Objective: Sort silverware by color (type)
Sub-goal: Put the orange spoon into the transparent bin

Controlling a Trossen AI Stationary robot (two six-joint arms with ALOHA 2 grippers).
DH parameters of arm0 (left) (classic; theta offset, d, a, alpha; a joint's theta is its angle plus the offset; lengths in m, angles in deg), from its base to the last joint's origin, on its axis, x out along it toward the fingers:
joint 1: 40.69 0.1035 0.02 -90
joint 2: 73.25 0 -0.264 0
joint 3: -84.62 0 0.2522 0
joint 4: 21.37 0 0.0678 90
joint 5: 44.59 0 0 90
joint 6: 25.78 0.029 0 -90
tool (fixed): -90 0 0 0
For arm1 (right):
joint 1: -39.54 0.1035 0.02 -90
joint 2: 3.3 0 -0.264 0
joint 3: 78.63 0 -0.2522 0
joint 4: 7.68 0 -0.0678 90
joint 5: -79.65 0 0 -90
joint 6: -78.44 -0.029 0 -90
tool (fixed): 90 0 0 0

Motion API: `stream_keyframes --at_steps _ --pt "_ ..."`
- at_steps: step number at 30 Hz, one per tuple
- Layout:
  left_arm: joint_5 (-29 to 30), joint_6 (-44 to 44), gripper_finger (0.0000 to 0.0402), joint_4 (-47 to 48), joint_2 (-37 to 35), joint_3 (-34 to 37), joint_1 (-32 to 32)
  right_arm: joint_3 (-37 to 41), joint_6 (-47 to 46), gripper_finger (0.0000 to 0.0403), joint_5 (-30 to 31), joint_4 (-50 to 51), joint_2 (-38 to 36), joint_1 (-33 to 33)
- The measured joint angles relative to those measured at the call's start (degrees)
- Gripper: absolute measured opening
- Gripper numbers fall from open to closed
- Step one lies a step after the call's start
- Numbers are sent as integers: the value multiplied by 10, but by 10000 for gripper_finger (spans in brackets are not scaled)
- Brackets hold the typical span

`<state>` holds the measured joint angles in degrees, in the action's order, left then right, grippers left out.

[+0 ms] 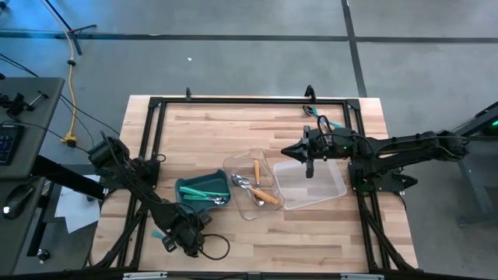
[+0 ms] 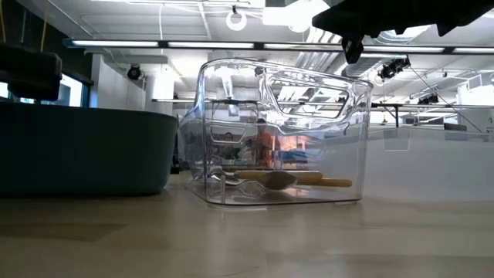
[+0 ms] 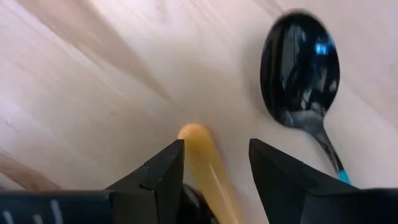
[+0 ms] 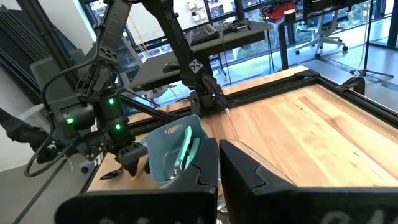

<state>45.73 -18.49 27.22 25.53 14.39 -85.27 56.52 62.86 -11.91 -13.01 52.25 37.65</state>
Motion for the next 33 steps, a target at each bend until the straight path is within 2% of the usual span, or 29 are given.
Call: stream_keyframes --at_steps 5,9,22,28,33 --pt "11 -2 170 -48 0 23 0 0 0 0 0 0 0 0" --pt "32 -2 170 -48 0 24 0 0 0 0 0 1 0 0" --pt "27 10 170 -50 -5 35 -1 0 0 0 -1 3 0 0" --pt "69 76 170 -27 -3 24 -2 0 0 0 -1 6 0 0" --pt "75 112 170 -1 -3 24 -2 0 0 0 -1 7 0 0"
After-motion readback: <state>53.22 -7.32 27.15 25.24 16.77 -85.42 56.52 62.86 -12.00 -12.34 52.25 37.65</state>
